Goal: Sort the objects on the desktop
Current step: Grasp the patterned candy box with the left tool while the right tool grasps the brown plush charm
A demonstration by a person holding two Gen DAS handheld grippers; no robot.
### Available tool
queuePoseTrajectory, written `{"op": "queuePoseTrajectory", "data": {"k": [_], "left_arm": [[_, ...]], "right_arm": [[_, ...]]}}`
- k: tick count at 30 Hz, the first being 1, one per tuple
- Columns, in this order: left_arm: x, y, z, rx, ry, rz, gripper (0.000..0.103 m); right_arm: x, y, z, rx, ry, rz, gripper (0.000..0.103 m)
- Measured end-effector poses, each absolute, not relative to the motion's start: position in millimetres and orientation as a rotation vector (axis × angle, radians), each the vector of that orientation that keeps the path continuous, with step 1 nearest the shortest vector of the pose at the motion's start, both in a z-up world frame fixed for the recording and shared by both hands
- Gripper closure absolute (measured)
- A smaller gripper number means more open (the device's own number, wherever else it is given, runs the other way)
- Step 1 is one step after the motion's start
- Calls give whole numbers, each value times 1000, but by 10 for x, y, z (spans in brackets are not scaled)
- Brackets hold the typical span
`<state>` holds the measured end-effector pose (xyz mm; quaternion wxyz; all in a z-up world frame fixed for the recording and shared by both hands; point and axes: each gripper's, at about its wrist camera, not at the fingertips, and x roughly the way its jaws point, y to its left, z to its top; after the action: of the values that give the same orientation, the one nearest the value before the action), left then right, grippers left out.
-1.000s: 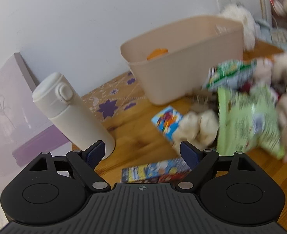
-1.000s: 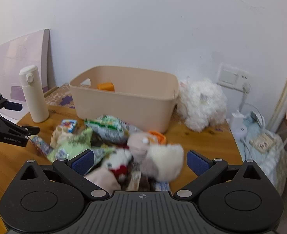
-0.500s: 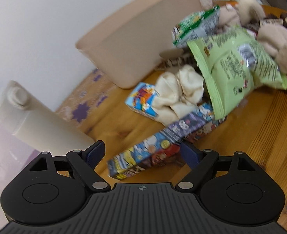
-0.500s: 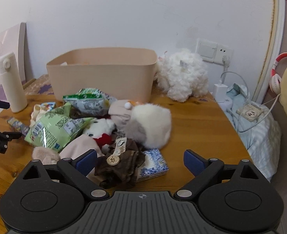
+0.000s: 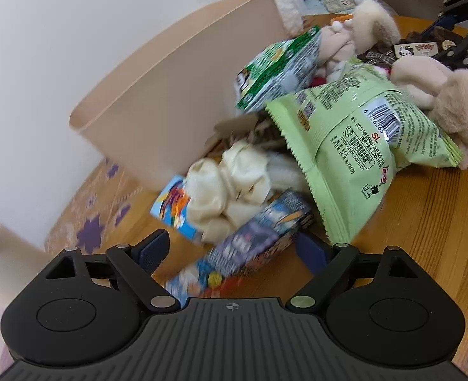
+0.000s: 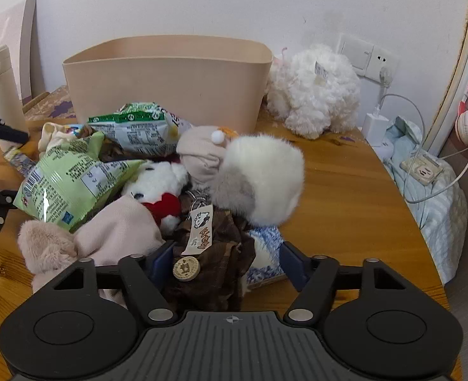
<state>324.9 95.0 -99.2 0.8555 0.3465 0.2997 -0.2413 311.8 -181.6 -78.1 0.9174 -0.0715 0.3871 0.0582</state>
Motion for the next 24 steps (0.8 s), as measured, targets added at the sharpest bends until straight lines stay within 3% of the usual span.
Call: {"op": "queuePoseTrajectory", "data": {"k": [3,7,14,18,19,21,22,24], "left_arm": [[3220,945,-1011,733,612,-534,15],[3334,1015,-994,657,680,-563,15],[3659,1283,-1075,290,933,-588,12],[3536,1249,-1024,327,924,-587,13],[3496,1243,-1017,332,916,-585,15],[3434,1221,-991,328,902,-620,42],[3393,1209,-974,333,894,-638,49],[3306,1184,-950,350,886,-654,73]], "right_arm": [[3124,-1807,-799,-159,815,136,52],[3087,-1805,-816,-168,819,142,61],[3009,-1918,-792,-120,825,150,62],[2962,-1982,-763,-94,822,144,63],[2946,-1992,-758,-90,820,142,63],[2919,-2005,-748,-87,816,138,63],[2905,-2014,-745,-84,815,136,63],[2880,-2032,-741,-78,812,134,63]]}}
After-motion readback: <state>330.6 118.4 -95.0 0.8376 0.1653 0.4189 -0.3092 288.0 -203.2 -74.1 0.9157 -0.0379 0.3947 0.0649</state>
